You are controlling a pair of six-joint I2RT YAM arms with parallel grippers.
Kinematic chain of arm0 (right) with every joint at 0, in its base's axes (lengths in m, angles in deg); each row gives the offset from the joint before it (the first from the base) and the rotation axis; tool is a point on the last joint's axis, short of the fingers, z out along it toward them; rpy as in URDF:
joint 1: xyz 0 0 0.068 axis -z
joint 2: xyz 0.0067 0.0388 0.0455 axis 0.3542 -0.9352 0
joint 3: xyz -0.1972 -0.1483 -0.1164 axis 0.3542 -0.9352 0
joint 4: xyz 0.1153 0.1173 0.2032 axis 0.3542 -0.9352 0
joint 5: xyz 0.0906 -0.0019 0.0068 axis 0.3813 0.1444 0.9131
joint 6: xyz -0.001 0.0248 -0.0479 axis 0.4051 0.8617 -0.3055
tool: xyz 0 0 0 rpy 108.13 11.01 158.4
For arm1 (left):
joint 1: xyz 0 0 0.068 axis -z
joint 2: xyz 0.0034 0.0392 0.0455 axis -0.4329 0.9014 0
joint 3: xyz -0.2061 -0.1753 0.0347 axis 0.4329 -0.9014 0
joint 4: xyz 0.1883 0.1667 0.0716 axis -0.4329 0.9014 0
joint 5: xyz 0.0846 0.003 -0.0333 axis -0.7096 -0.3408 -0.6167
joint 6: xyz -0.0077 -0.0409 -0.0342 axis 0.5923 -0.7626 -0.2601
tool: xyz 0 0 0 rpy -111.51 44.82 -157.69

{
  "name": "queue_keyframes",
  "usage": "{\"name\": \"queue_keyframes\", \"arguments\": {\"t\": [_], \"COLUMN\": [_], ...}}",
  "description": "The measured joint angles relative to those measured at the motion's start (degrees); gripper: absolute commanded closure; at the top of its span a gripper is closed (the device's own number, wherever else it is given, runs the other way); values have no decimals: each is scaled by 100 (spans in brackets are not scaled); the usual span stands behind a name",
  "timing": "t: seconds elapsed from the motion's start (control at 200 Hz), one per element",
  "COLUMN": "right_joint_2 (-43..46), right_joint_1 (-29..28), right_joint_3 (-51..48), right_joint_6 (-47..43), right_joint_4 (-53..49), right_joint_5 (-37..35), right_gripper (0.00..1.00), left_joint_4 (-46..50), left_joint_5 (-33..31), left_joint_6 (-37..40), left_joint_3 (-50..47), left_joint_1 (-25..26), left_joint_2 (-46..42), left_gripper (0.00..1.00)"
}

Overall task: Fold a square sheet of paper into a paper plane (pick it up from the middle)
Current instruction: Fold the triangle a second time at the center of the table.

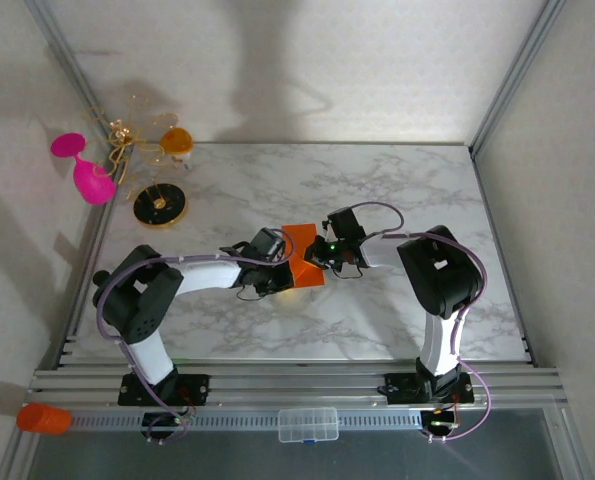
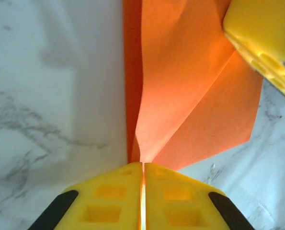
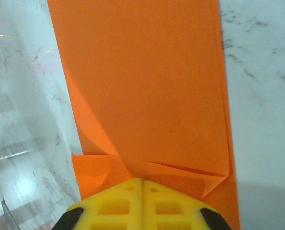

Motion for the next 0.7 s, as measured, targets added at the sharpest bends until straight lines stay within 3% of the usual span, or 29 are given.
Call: {"name": "queue_keyframes", "arguments": {"t": [0.275,0.701], "right_joint_2": [-4,-4], "right_joint_1": [0,0], "right_joint_3": [0,2], "right_joint_6": [2,20], "right_joint_4": [11,26], "right_joint_5": [2,4], "right_gripper": [98,98], "left_joint_4": [-20,-315], "left_joint_5": [-103,-153], "left_joint_6": [-98,-363], "left_joint_3": [339,313], "left_joint_1": [-87,-107], "left_joint_2": [-293,175], "left_gripper": [90,93]}}
